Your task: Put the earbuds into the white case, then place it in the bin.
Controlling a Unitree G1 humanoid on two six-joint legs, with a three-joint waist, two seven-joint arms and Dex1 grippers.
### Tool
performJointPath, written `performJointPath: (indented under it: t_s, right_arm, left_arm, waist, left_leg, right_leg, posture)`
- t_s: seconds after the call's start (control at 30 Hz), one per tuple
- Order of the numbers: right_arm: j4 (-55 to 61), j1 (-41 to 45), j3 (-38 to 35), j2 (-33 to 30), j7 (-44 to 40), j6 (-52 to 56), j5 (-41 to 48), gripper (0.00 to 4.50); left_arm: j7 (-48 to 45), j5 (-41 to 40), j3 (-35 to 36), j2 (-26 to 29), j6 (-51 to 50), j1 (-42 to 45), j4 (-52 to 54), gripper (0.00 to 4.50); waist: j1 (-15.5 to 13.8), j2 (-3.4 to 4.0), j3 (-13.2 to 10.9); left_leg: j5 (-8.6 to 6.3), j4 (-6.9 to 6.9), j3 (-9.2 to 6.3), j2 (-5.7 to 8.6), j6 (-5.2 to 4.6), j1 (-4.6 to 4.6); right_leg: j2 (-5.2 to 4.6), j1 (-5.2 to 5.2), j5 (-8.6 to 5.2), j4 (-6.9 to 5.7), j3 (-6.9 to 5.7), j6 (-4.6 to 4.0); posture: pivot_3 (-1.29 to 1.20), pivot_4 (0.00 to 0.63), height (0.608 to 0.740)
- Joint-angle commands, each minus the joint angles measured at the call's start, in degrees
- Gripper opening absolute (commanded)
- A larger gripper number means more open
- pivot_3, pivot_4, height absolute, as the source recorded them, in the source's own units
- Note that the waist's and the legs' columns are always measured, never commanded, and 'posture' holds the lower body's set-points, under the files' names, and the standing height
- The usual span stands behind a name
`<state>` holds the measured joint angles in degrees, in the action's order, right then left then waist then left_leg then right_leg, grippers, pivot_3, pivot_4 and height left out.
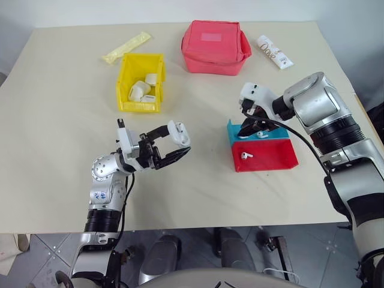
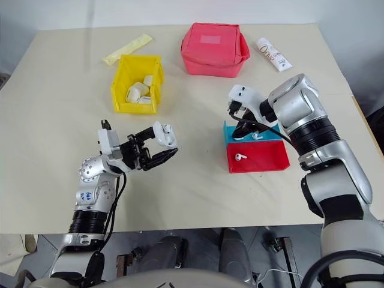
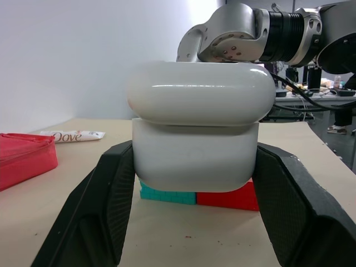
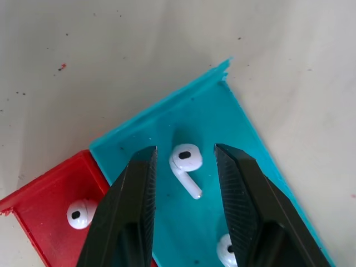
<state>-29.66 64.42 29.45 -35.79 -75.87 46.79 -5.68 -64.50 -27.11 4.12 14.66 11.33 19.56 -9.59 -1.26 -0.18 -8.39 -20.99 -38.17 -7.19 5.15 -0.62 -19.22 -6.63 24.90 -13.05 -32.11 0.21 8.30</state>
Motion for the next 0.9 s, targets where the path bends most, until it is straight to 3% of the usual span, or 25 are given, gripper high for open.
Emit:
performJointPath:
  t_s: [0.03, 0.9]
  right_arm:
    - [0.4, 1.4, 0.5, 0.1, -0.8, 1.2, -0.7, 1.68]
    - [-5.0, 1.3, 1.1, 2.1, 1.8, 2.1, -3.1, 1.68]
  left_arm:
    - [0.7, -1.0, 0.1, 0.4, 0.2, -0.3, 2.6, 2.77]
    - [1.6, -0.8, -0.1, 0.4, 0.7, -0.9, 2.8, 2.77]
  waist:
    - [0.0, 0.0, 0.0]
    - [0.1, -0.01, 0.0]
  left_leg:
    - [0.0, 0.0, 0.0, 0.0, 0.0, 0.0]
    - [0.0, 0.0, 0.01, 0.03, 0.0, 0.01]
  right_leg:
    - [0.0, 0.0, 0.0, 0.0, 0.0, 0.0]
    - [0.01, 0.01, 0.0, -0.01, -0.01, -0.01]
  posture:
    - [0.0, 0.15, 0.74]
    - [0.0, 0.15, 0.74]
